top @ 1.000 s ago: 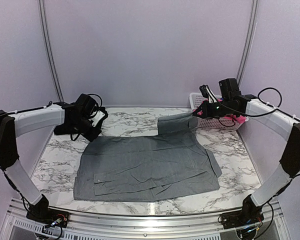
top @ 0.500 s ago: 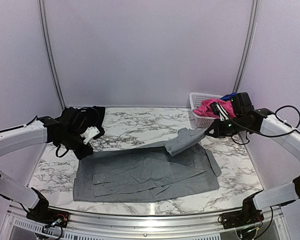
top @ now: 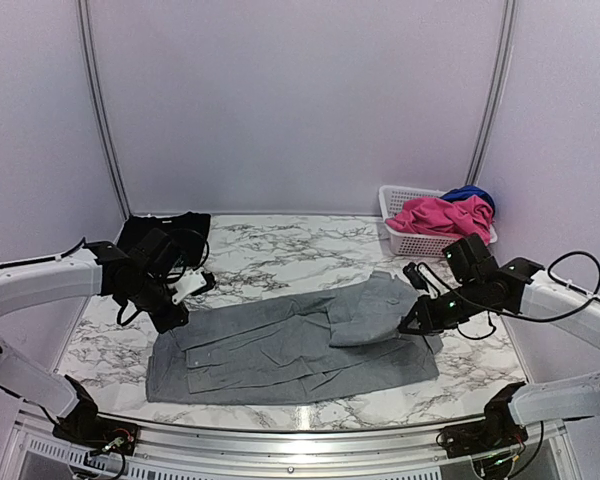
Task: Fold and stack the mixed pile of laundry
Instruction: Fold the 1/3-folded shirt at the center of the board.
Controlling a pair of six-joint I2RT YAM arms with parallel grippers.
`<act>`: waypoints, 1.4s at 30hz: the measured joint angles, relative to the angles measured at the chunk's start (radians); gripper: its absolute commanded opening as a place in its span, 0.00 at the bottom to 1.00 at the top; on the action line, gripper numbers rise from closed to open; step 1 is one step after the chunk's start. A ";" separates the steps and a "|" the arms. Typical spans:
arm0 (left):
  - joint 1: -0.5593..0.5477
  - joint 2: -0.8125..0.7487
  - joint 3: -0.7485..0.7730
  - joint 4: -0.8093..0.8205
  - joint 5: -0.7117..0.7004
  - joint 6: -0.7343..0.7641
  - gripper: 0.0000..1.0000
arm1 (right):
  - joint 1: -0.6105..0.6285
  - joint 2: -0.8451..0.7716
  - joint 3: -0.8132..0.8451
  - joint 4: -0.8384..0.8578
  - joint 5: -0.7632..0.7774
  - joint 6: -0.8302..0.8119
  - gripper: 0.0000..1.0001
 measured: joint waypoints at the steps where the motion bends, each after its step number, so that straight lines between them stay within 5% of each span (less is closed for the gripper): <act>1: 0.000 -0.011 0.007 0.000 -0.004 -0.005 0.34 | 0.025 -0.004 -0.008 -0.006 0.000 0.019 0.00; 4: 0.000 -0.074 0.026 0.019 -0.011 -0.026 0.52 | 0.060 -0.047 -0.006 -0.019 0.002 0.062 0.00; 6: 0.000 -0.129 0.032 0.039 -0.008 -0.043 0.55 | 0.064 -0.077 0.021 -0.042 0.009 0.081 0.00; 12: 0.000 -0.172 0.029 0.057 0.002 -0.060 0.40 | 0.064 -0.029 0.190 -0.044 0.059 0.098 0.00; 18: -0.008 -0.046 -0.017 0.051 0.002 -0.061 0.42 | 0.035 0.103 0.275 -0.002 0.114 0.103 0.00; 33: -0.105 0.227 -0.002 0.050 -0.002 -0.010 0.42 | -0.076 0.138 0.333 0.012 0.114 0.084 0.00; 42: -0.124 0.260 0.008 0.050 -0.090 0.002 0.23 | -0.086 0.159 0.336 0.011 0.103 0.063 0.00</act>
